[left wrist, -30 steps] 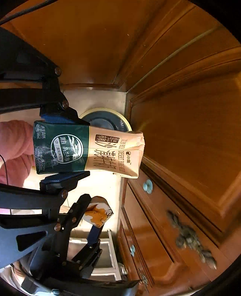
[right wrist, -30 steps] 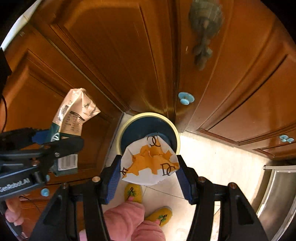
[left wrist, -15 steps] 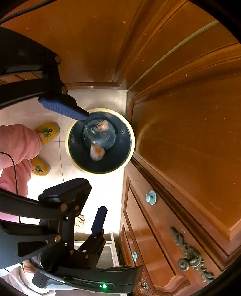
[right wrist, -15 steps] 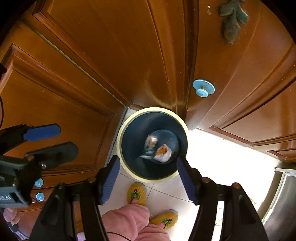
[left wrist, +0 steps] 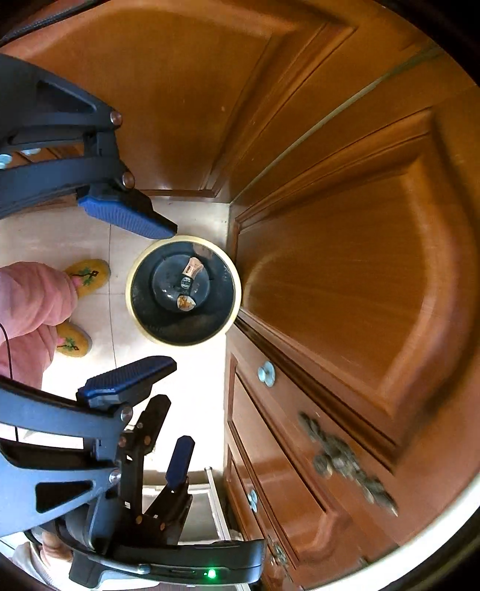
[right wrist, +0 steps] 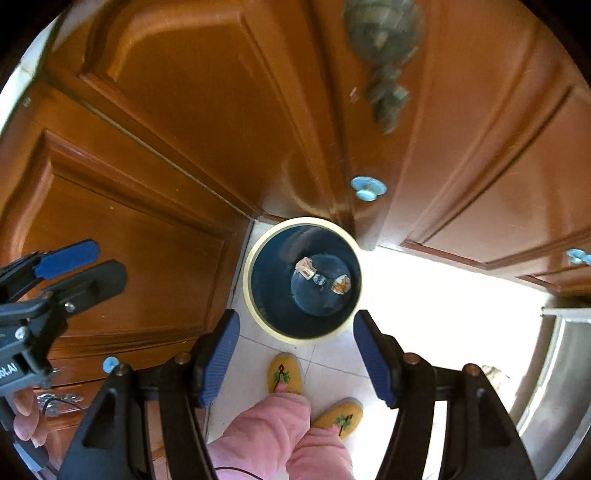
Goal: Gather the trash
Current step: 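Open both grippers to drop the carton and paper into the bin, then raise both tools back toward the trash on the counter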
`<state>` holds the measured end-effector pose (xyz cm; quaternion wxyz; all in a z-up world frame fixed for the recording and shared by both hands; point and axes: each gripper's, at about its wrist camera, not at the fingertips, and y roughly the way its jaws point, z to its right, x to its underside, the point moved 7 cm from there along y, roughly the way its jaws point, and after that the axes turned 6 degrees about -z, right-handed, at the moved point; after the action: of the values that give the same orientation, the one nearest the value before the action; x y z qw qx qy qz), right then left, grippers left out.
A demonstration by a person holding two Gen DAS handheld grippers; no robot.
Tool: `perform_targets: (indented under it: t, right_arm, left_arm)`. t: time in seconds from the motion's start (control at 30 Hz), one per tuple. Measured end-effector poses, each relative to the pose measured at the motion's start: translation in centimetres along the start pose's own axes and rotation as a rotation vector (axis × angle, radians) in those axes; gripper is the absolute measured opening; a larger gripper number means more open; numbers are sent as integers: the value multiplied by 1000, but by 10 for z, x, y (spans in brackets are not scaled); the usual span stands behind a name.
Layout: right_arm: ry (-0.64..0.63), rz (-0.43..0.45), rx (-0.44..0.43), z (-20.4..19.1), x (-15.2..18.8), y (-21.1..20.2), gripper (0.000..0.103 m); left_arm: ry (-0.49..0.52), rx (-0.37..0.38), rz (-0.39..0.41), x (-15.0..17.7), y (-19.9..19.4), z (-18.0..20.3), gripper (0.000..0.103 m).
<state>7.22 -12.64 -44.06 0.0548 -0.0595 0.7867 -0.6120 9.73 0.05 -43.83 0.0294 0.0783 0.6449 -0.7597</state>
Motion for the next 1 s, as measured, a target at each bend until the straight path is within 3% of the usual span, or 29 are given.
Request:
perform_targets:
  t: [0.27, 0.5, 0.73, 1.0]
  right_arm:
    - [46, 41, 79, 1, 5, -96, 64]
    - [62, 134, 78, -9, -6, -184, 64]
    - [79, 251, 104, -20, -31, -264, 64]
    - [154, 385, 111, -26, -74, -333, 64]
  left_arm:
    - [10, 19, 20, -7, -90, 26, 64]
    - [57, 26, 115, -36, -183, 47, 64]
    - [130, -5, 220, -86, -259, 55, 65]
    - [194, -15, 275, -157, -303, 65, 65]
